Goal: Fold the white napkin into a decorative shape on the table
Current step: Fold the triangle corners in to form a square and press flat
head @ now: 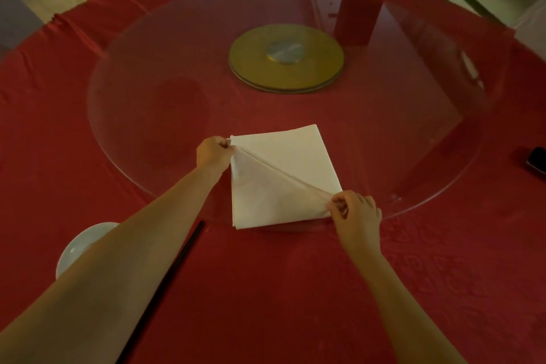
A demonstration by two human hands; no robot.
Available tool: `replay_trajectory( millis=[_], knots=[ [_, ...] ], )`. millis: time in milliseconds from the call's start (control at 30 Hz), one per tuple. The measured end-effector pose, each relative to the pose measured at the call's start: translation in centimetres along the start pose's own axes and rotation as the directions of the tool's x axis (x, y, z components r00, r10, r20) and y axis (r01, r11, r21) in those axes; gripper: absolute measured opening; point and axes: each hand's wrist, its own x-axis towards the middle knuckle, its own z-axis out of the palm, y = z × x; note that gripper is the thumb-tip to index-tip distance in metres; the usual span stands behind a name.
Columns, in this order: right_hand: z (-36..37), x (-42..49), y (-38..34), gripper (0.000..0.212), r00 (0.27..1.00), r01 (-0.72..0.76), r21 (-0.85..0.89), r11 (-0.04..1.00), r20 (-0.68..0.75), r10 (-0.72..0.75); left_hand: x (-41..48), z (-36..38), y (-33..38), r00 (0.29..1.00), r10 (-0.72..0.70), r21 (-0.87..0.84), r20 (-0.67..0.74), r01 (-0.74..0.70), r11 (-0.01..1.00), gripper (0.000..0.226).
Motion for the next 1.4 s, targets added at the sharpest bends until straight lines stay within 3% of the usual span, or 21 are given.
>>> replay_trajectory(
  millis=[167, 367, 633, 767, 900, 967, 1067, 1133, 1233, 1400],
  knots=[
    [-0.2, -0.8, 1.3, 0.013, 1.000, 0.016, -0.098, 0.995, 0.014, -0.014, 0.2, 0.2, 0.0, 0.995, 0.103, 0.107, -0.010, -0.101, 0.989, 0.012],
    [-0.5, -0.6, 1.4, 0.008, 0.995, 0.053, -0.031, 0.998, -0.081, -0.055, 0.2, 0.7, -0.4, 0.988, 0.147, 0.160, -0.048, -0.137, 0.978, 0.015],
    [-1.2, 0.9, 2.1, 0.002, 0.987, 0.164, -0.028, 0.986, 0.004, -0.164, 0.1, 1.2, -0.5, 0.971, 0.222, 0.247, -0.093, -0.193, 0.949, 0.016],
    [-1.5, 1.2, 2.3, 0.005, 0.993, 0.117, -0.006, 0.993, -0.014, -0.117, -0.3, 1.2, -0.4, 0.957, 0.258, 0.299, -0.133, -0.210, 0.931, 0.016],
    [-1.4, 1.3, 2.3, 0.018, 0.995, 0.073, 0.003, 0.997, -0.065, -0.073, -1.0, 1.3, -0.4, 0.900, 0.407, 0.404, -0.154, -0.319, 0.858, 0.022],
    [-1.2, 1.4, 2.2, 0.019, 0.994, 0.094, -0.027, 0.995, -0.053, -0.095, -1.5, 1.6, -0.3, 0.847, 0.526, 0.438, -0.076, -0.445, 0.781, 0.030],
    [-0.9, 1.5, 2.3, 0.009, 0.990, 0.131, -0.075, 0.989, -0.040, -0.134, -2.4, 2.6, -0.3, 0.686, 0.680, 0.417, 0.258, -0.714, 0.562, 0.039],
    [-0.7, 1.6, 2.2, 0.004, 0.984, 0.167, -0.107, 0.980, -0.046, -0.173, -2.8, 3.2, -0.8, 0.594, 0.668, 0.358, 0.448, -0.804, 0.475, 0.040],
    [-0.6, 1.7, 2.4, 0.003, 0.965, 0.238, -0.177, 0.955, -0.068, -0.253, -2.7, 3.4, -1.4, 0.598, 0.602, 0.329, 0.528, -0.798, 0.505, 0.041],
    [-0.8, 0.8, 3.8, 0.007, 0.892, 0.394, -0.353, 0.849, -0.077, -0.446, -2.6, 3.1, -1.6, 0.640, 0.618, 0.433, 0.456, -0.767, 0.474, 0.043]
  ],
)
